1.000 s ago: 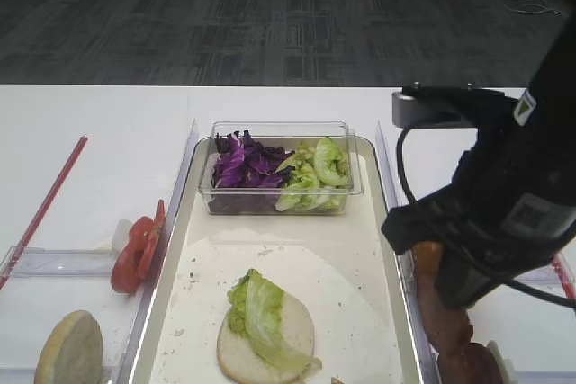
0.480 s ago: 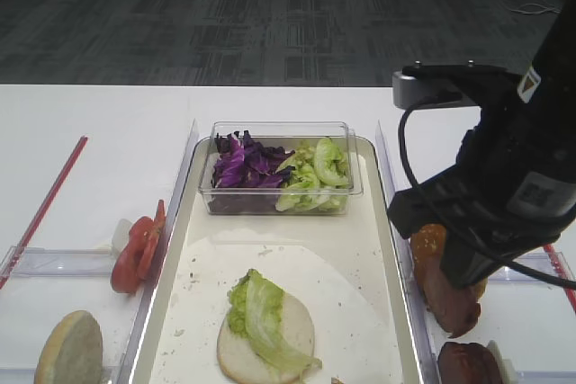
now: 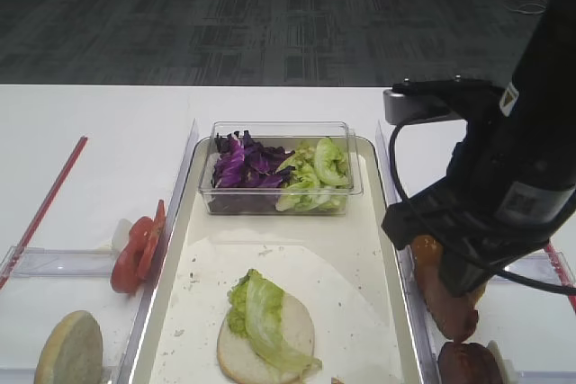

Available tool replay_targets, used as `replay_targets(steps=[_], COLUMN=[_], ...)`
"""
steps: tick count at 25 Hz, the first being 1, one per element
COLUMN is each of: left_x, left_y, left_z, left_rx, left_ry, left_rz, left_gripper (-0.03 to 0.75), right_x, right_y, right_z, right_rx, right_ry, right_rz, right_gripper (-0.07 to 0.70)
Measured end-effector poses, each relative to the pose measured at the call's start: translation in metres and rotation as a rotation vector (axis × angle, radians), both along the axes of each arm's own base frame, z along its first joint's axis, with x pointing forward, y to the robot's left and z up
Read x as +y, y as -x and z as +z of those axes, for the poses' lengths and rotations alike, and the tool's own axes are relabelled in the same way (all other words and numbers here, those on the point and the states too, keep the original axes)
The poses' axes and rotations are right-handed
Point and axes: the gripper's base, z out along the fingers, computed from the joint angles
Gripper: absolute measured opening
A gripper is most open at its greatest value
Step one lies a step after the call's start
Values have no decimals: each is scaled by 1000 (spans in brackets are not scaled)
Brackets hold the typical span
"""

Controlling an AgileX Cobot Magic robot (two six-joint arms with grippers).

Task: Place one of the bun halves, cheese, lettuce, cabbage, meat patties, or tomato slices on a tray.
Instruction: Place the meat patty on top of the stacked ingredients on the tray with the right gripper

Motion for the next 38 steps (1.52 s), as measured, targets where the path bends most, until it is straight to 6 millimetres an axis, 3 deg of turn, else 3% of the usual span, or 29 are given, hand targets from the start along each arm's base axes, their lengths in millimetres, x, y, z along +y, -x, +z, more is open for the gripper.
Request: replay_targets(steps=[12,25,38], left_x=[0,0,0], left_y=[0,0,0], left_z=[0,0,0], left_rx=[0,0,0], left_ry=[0,0,0], left_rz=[0,0,0], left_gripper=[428,428,428], right_x=[15,7,33], right_y=[-15,-49,-68], right_z=[-22,-33,-67], right_rx=[47,121,208], right_ry=[-47,-363,-658], right_rz=[83,85,126], right_gripper=[48,48,48])
